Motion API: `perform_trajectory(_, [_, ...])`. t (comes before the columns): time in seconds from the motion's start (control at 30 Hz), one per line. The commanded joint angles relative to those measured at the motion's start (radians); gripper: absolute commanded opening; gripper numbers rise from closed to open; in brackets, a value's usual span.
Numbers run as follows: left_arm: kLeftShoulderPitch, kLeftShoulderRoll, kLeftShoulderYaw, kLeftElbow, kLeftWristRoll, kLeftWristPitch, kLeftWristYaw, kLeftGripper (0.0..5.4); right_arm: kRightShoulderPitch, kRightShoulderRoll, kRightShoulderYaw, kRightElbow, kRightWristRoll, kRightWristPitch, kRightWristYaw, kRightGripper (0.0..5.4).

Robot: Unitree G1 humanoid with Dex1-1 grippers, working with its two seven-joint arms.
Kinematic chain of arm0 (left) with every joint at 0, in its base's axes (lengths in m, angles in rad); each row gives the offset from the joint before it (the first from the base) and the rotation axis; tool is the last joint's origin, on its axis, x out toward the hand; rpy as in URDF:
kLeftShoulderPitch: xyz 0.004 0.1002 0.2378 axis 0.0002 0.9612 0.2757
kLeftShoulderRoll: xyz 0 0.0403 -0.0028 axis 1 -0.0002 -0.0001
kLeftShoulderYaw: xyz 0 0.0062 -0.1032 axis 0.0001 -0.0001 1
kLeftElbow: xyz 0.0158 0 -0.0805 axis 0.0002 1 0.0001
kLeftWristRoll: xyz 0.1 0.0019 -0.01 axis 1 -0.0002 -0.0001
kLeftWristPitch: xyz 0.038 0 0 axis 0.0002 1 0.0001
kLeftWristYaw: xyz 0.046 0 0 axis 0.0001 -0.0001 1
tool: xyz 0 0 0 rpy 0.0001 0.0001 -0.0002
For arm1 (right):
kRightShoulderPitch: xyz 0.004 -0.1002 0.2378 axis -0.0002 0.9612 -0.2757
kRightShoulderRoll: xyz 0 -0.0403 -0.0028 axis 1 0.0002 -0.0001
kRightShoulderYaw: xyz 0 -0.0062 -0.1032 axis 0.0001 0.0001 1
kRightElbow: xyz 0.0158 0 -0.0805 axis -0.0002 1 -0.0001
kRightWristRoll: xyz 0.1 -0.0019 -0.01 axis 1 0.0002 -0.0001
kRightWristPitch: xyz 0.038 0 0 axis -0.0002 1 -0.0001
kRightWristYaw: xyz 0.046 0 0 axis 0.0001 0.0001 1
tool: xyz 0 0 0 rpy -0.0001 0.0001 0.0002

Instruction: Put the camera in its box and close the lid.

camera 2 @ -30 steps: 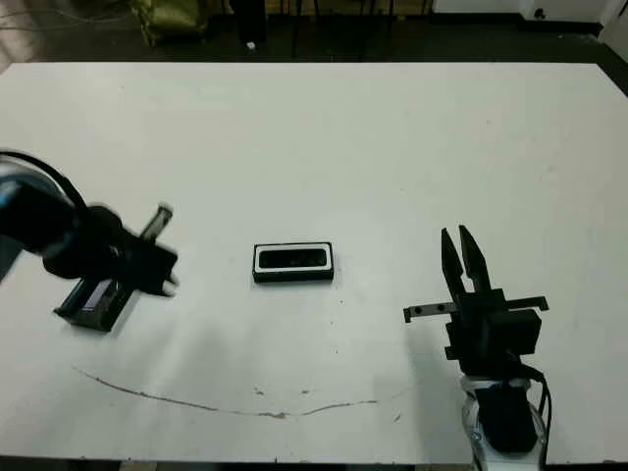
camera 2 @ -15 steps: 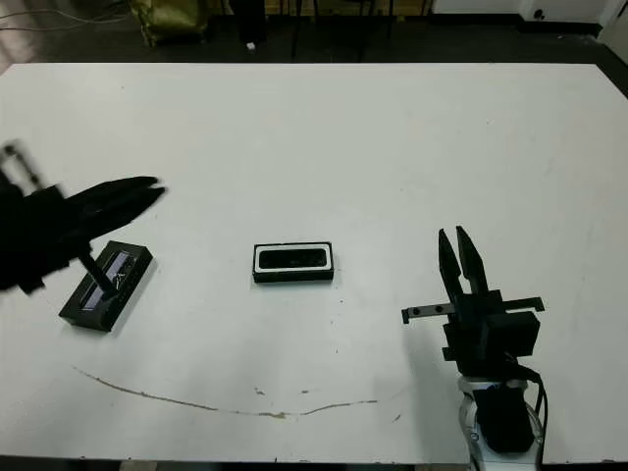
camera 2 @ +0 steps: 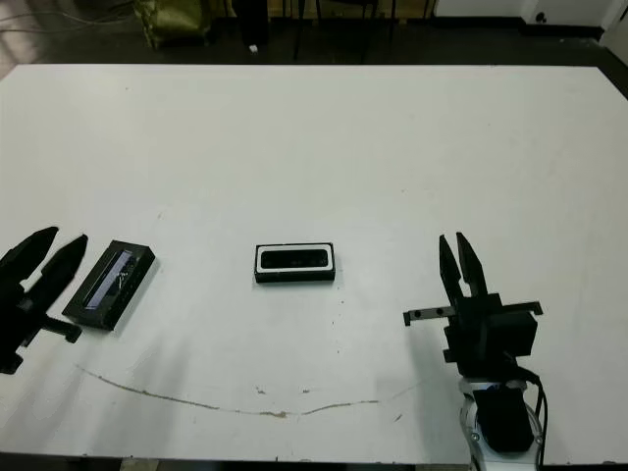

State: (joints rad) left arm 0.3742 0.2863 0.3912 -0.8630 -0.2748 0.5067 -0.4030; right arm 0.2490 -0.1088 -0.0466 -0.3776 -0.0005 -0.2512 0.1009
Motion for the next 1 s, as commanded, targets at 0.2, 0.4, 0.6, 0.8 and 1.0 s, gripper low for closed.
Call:
perform_trajectory(0.2, [0.038, 0.073, -0.033, 0.048, -0.043, -0.045, -0.064, 3.68, 0.007, -0.006, -0.002, 0.012, -0.011, -0.001, 0.0, 0.0])
perform_trajectory(0.4, [0.03, 0.074, -0.039, 0.089, -0.092, -0.042, -0.05, 5.09, 0.005, -0.001, 0.004, 0.002, 0.006, 0.017, 0.006, 0.0])
perform_trajectory(0.6, [0.023, 0.063, -0.054, 0.093, -0.079, 0.018, 0.033, 5.38, 0.011, -0.006, 0.006, -0.014, 0.004, 0.04, 0.005, 0.0])
perform_trajectory(0.8, [0.007, 0.047, -0.064, 0.139, -0.08, 0.028, 0.094, 5.38, 0.014, -0.014, 0.0, -0.01, -0.014, 0.037, 0.003, 0.0])
perform_trajectory(1.0, [-0.01, 0.056, -0.04, 0.147, -0.161, 0.114, 0.102, 5.38, 0.011, -0.008, -0.001, 0.008, -0.005, 0.02, 0.004, 0.0])
